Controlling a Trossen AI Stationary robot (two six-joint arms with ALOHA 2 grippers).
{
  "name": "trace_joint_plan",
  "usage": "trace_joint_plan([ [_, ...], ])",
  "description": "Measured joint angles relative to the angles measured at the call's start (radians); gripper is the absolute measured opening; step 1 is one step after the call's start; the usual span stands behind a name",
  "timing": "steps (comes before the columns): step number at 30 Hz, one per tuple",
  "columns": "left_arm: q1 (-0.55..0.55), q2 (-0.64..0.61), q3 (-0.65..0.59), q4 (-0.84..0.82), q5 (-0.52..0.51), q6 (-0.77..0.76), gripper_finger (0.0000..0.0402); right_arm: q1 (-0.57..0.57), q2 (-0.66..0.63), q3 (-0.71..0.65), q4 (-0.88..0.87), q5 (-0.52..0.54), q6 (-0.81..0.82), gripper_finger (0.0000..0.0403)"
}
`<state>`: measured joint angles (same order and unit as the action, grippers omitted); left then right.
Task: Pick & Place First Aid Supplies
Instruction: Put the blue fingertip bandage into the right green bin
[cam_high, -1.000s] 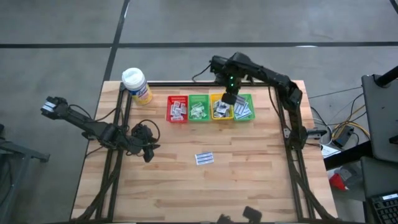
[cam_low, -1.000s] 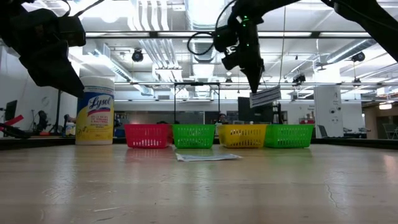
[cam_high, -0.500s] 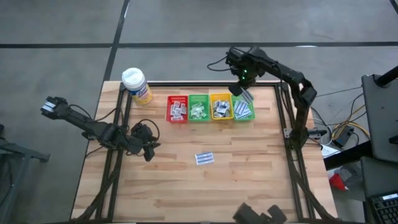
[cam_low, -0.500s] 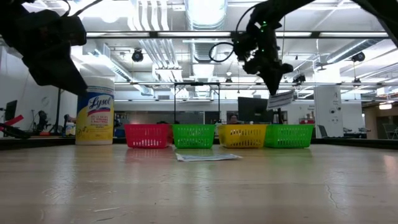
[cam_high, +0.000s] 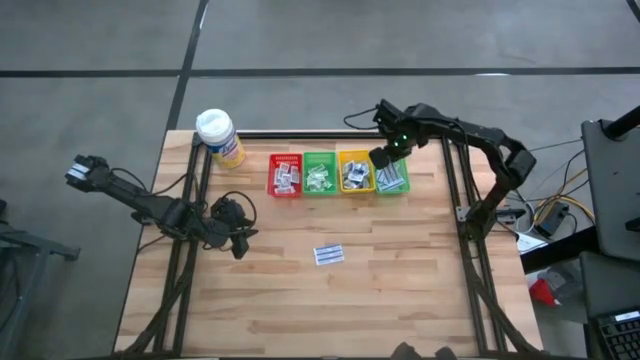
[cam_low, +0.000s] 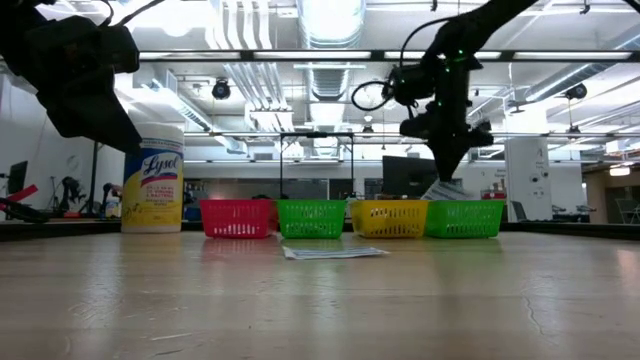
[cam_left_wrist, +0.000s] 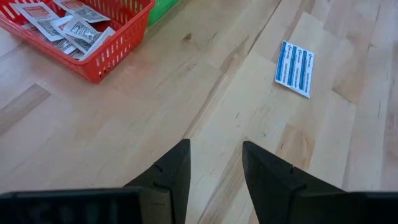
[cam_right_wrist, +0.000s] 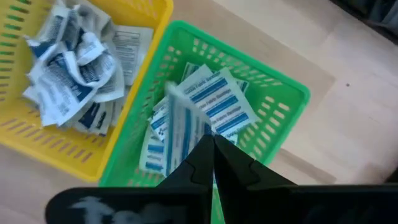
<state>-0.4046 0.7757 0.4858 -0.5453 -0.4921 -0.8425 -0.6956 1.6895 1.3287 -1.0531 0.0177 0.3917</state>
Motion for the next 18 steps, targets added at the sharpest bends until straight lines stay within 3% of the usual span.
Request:
trace_joint_plan([
  [5, 0.0, 0.0, 0.0, 0.001, 0.0, -0.001, 0.0138, 0.01, -0.019, -0.085, 0.097, 0.001, 0.019, 0.0008],
  [13, 0.0, 0.0, 0.0, 0.003, 0.0, -0.002, 0.0138, 0.01, -0.02, -0.109, 0.1, 0.012, 0.0, 0.0008],
  [18, 0.0, 0.0, 0.0, 0.003, 0.0, -0.002, 0.0138, 0.008, -0.02, -0.109, 0.1, 0.006, -0.093, 0.0009],
])
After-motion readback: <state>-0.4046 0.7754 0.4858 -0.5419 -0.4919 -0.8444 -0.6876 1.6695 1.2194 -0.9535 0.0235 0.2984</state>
